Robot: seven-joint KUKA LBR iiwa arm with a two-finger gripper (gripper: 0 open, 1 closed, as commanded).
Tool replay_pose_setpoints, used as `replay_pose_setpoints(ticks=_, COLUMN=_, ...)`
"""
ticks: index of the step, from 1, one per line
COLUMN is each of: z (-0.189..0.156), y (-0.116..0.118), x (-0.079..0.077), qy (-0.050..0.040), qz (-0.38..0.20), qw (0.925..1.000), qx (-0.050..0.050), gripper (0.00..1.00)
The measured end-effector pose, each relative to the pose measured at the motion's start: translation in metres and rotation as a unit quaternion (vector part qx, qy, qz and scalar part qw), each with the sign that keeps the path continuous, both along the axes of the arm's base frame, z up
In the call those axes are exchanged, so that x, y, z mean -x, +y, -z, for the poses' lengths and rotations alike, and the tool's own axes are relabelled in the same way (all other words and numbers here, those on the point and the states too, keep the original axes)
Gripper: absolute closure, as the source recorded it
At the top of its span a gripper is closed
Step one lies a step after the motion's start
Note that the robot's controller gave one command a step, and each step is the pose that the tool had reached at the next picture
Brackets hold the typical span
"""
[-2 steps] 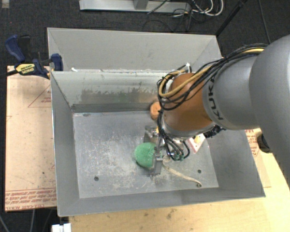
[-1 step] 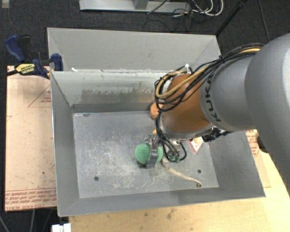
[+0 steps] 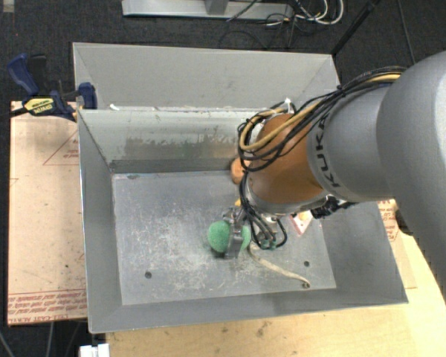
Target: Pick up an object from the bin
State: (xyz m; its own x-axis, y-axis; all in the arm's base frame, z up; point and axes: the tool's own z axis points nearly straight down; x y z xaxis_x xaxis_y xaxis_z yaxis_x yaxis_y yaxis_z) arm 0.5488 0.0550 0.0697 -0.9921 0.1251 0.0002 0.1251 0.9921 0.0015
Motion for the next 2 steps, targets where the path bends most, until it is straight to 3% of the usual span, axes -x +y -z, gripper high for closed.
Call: replay_pose_setpoints(ticks=2, z=-0.0060, y=0.0001, x=0.0010, qy=0.0015, qz=0.000, qw=1.0000, qx=0.000, gripper=1.00)
